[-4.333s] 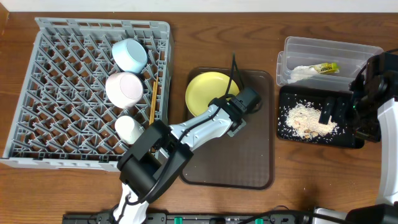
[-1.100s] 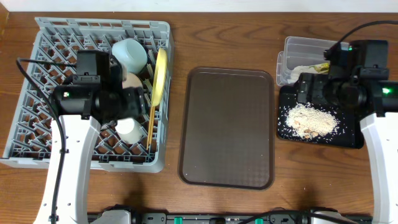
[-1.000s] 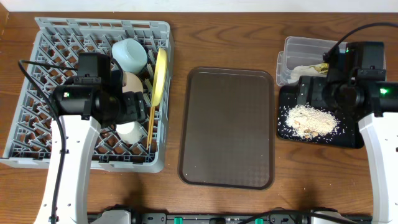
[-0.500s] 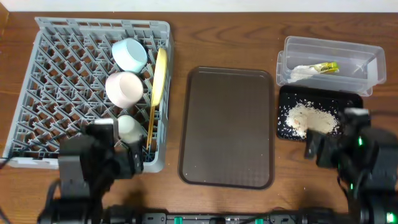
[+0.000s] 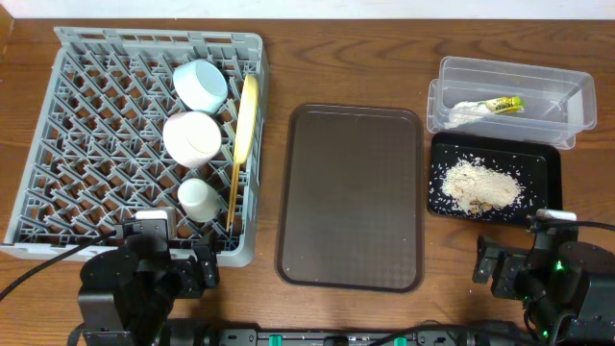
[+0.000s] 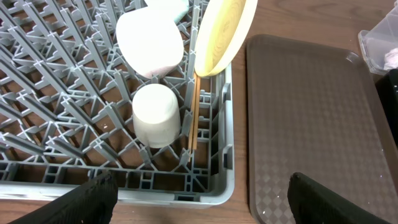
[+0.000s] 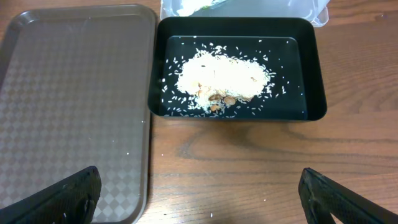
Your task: Sort waste into correct bins and load items into the dishwasher
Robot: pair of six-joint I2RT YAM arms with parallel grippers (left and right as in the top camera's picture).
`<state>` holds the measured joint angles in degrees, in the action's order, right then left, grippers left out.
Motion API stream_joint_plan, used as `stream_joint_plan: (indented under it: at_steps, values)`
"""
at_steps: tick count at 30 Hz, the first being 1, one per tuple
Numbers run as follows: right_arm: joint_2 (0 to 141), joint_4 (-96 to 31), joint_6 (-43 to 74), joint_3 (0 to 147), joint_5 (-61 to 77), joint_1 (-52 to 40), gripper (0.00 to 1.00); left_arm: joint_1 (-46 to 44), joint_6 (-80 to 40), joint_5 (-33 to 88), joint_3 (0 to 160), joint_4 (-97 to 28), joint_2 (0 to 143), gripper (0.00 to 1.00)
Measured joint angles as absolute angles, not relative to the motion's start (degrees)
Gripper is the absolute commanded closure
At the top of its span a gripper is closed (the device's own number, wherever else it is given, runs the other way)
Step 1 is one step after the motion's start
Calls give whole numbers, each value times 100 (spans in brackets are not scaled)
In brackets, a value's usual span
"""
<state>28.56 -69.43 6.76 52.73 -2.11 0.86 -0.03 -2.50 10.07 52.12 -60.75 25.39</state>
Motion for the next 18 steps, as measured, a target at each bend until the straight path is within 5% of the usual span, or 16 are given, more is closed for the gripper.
stream_joint_plan:
  at_steps: [18]
  values:
    - [2563, -6921, 676, 5260, -224, 56, 1, -3, -250, 1007, 5210, -6077, 2539, 11]
